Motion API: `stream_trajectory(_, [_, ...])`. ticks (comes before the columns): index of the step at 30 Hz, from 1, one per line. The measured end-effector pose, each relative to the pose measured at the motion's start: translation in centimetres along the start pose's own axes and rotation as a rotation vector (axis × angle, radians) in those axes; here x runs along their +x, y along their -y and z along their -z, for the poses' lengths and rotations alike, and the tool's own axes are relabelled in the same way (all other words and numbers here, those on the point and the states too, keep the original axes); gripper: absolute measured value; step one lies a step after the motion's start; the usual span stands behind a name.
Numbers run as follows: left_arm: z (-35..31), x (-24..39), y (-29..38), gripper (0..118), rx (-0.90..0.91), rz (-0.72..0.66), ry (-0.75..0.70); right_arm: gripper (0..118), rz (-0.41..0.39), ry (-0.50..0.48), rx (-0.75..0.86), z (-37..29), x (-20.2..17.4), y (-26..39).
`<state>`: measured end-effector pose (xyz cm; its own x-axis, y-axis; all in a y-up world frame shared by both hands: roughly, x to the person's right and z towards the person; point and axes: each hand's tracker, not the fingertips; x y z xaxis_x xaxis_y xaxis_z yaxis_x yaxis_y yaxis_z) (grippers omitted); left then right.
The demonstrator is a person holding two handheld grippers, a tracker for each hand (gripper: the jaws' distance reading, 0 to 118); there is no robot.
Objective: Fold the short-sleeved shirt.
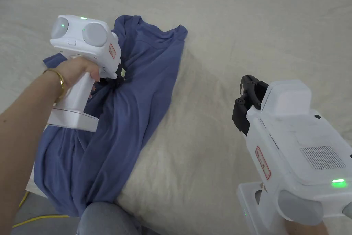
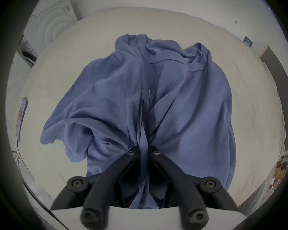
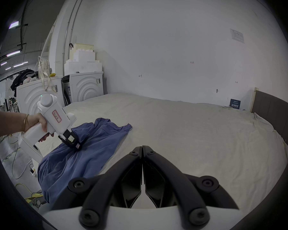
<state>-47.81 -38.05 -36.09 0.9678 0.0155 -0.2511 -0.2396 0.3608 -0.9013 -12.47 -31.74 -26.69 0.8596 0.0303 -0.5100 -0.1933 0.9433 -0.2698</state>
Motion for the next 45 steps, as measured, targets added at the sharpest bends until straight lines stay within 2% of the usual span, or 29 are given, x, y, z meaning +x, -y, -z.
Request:
stream_trajectory(5, [-0.9, 1.0, 0.9, 2, 0.048, -0.109, -0.046, 0, -0.01, 0.014, 0.015, -1.4, 0.8, -0.1])
stream_trajectory(14, [-6.6, 0.7, 4.3, 2, 0.285, -0.344, 0.056, 0, 0.017, 0.025, 0.061, -4.0, 1.3, -1.0])
stream_trajectory(17, [-9.5, 0.4, 5.5, 2, 0.359, -0.394, 0.042, 0, 0.012, 0.018, 0.089, -4.9, 1.1, -1.4])
stream_trajectory(34, [-23.3, -0.9, 8.8, 0, 0.57, -0.47, 0.013, 0, 0.01, -0.008, 0.186, -11.7, 3.3, -1.0])
stream_trajectory(37, [-27.3, 0.1, 7.9, 0, 0.663, -0.385, -0.014, 0, 0.019, 0.001, 0.203, -12.4, 3.7, -1.2])
stream_trajectory(42, [-35.2, 2.3, 5.8, 0, 0.794, -0.345, 0.025, 0, 0.03, 0.016, 0.225, -13.3, 4.3, -1.5])
stream_trajectory(45, [-39.1, 4.5, 3.7, 0, 0.861, -0.269, 0.006, 0, 0.036, 0.03, 0.238, -13.7, 4.7, -1.7])
